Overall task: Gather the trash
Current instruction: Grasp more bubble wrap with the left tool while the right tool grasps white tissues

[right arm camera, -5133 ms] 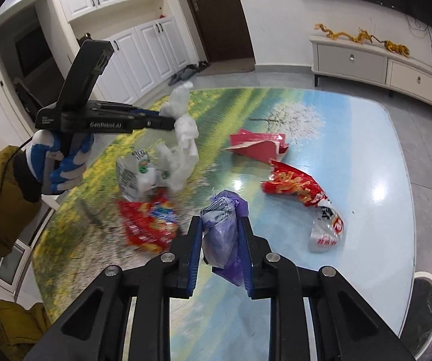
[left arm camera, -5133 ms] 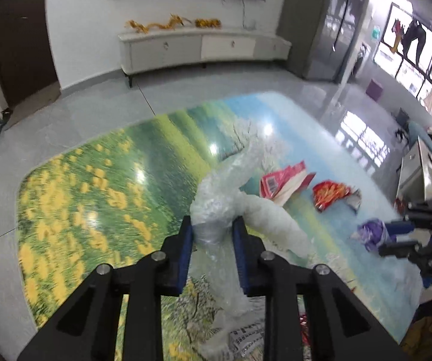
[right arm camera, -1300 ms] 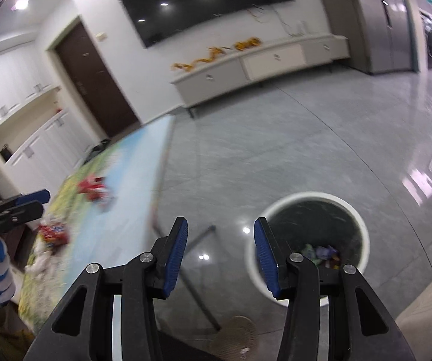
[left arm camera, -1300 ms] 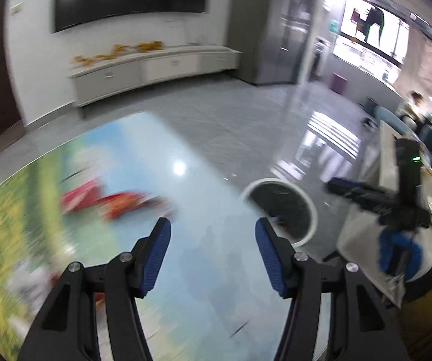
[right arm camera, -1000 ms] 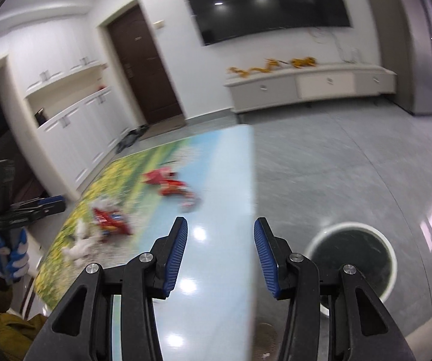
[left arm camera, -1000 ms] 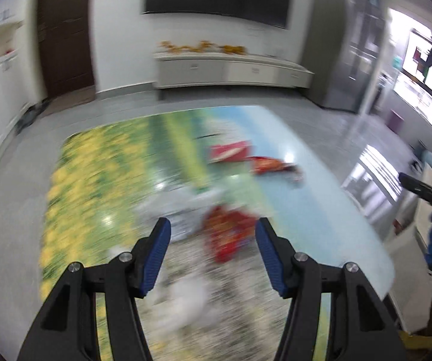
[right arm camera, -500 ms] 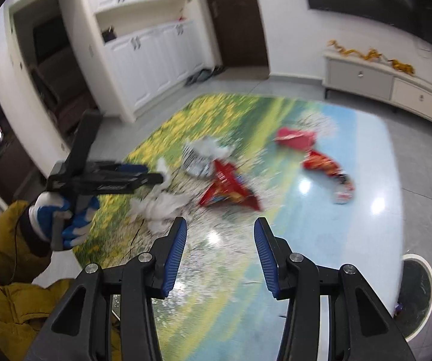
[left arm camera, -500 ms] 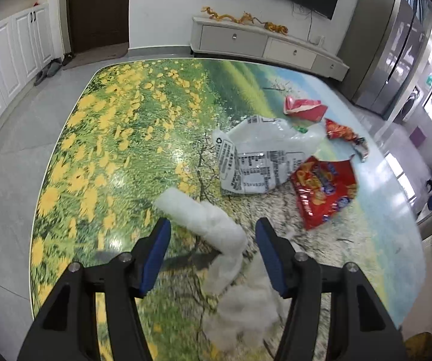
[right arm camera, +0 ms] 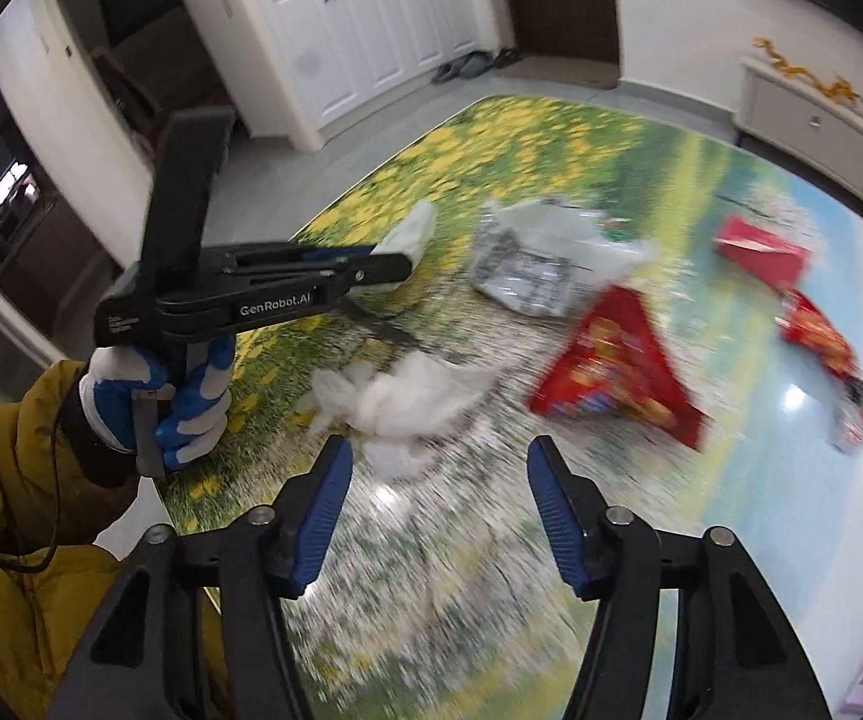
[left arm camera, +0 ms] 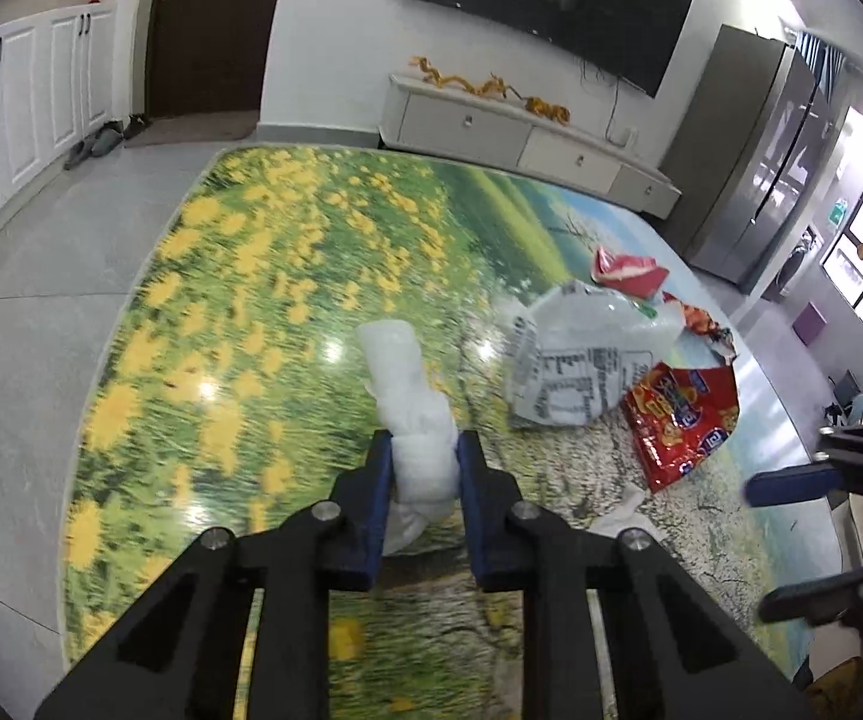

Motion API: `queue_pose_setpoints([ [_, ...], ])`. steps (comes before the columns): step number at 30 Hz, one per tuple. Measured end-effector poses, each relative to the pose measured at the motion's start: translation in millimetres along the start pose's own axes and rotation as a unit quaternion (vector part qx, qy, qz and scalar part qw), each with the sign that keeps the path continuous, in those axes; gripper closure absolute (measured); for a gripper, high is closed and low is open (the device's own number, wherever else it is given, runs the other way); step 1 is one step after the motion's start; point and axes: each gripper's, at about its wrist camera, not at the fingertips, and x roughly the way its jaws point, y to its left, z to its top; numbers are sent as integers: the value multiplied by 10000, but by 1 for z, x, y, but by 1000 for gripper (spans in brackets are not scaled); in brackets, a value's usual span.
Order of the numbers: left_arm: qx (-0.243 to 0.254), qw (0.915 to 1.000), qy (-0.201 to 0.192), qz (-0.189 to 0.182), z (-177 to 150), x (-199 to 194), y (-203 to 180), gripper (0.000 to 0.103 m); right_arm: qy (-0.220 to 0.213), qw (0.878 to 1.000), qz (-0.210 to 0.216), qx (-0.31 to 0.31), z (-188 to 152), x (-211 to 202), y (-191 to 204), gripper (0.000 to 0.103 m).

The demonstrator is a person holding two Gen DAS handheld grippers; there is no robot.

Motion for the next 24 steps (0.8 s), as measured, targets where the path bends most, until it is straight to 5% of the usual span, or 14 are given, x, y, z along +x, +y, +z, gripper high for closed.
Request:
queue_pose_setpoints([
  [4, -93, 9999, -98, 5, 0, -11, 14, 83, 152, 9994, 123, -290, 17, 28, 17, 28],
  [9, -139, 9997, -179, 7, -2, -22, 23, 83, 409, 9971, 30, -643, 23, 58, 30, 27],
  [15, -85, 9997, -249, 0, -3, -33, 18, 83, 445, 9964, -243, -673, 17, 59, 21, 84],
  [24, 319, 9984, -468, -3, -4, -62, -27, 83, -281, 9985, -156, -436, 4, 0, 12, 85],
])
